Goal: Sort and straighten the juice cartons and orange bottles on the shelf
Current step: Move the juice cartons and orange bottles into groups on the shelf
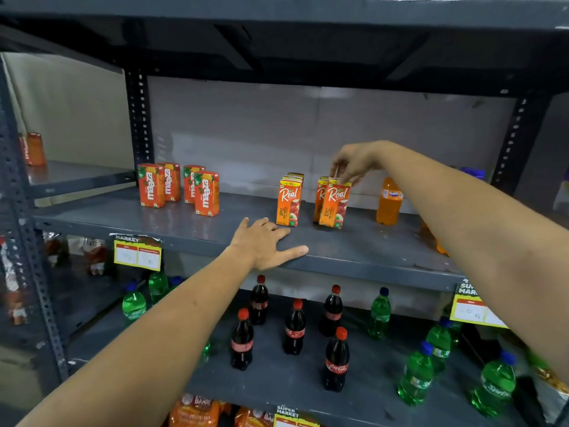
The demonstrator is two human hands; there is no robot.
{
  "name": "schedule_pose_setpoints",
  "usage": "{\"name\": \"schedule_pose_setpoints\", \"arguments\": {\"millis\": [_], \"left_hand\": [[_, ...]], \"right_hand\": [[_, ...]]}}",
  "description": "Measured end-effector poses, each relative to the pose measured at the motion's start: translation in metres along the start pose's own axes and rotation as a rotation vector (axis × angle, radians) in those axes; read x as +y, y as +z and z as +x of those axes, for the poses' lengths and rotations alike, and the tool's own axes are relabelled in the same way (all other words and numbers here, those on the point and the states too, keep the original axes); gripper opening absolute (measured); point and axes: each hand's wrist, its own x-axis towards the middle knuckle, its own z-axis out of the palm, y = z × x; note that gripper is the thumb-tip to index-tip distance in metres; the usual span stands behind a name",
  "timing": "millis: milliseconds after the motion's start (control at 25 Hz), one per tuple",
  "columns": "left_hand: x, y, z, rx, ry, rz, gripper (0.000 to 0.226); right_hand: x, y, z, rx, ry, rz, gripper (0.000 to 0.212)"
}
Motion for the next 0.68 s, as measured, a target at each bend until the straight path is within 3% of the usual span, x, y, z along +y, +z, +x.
{"name": "schedule_pose_setpoints", "arguments": {"millis": [480, 680], "left_hand": [[-0.022, 0.003, -0.003, -0.046, 0.014, -0.059, 0.092], [-0.042, -0.003, -0.014, 0.106, -0.066, -0.384, 0.046]], "right_hand": [[-0.013, 0.021, 0.017, 0.079, 0.062, 0.054, 0.036], [-0.025, 0.029, 0.013, 0.41, -0.086, 0.157, 0.029]]}}
